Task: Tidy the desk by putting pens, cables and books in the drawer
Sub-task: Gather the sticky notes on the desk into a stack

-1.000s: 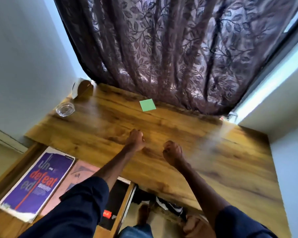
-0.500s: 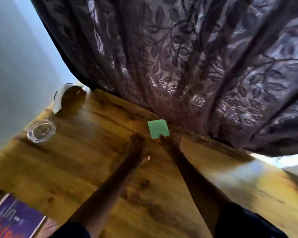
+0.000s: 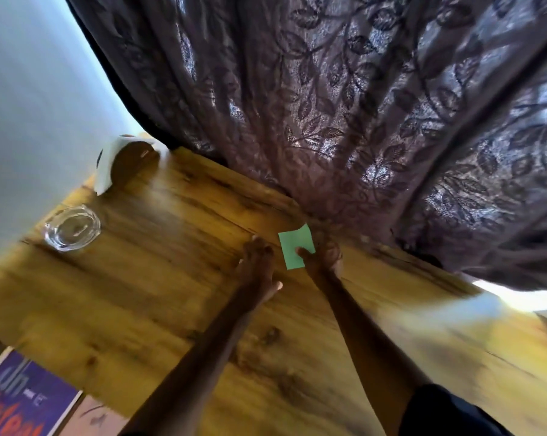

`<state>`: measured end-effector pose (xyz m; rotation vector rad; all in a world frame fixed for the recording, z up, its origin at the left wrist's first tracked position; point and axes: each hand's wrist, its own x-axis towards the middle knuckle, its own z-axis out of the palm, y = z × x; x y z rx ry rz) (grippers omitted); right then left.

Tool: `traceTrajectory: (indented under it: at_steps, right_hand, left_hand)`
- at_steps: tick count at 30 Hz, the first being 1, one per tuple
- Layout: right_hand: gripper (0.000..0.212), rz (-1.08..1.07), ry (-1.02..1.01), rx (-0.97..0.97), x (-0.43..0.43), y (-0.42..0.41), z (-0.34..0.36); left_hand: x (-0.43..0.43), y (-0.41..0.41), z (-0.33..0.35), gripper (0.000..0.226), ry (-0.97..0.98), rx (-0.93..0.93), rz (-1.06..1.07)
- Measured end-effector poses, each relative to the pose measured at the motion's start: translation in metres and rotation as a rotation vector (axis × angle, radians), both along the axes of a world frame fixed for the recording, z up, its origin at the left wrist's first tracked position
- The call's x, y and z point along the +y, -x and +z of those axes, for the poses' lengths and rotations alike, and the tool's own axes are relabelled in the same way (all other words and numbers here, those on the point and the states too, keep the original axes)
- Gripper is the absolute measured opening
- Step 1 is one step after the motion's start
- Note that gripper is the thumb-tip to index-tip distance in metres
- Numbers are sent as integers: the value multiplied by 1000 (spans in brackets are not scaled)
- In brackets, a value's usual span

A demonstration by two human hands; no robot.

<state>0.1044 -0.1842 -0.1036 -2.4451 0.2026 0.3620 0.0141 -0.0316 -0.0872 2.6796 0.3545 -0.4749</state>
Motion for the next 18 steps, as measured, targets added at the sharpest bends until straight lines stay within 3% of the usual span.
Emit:
traceTrajectory:
  at_steps: [2, 4, 7, 9, 13, 18]
  right_hand:
    - [50, -28, -73, -50, -9, 25, 14]
    - [51, -101, -209, 1, -23, 51, 21]
    - [48, -167, -390, 127, -51, 90, 36]
    - [32, -143, -472, 173, -74, 120, 55]
    - [23, -143, -578, 234, -116, 187, 88]
    - [23, -163, -667, 267, -172, 283, 113]
  left_hand:
    - [-1, 8, 4, 93, 59, -84, 29]
    - [-9, 21, 3, 88, 80, -134, 80]
    - [-30, 49, 10, 51, 261, -134, 209]
    - [-48, 74, 22, 28, 453, -153, 306]
    - [-92, 128, 54, 34, 742, -169, 398]
    - [-139, 198, 84, 34, 783, -235, 386]
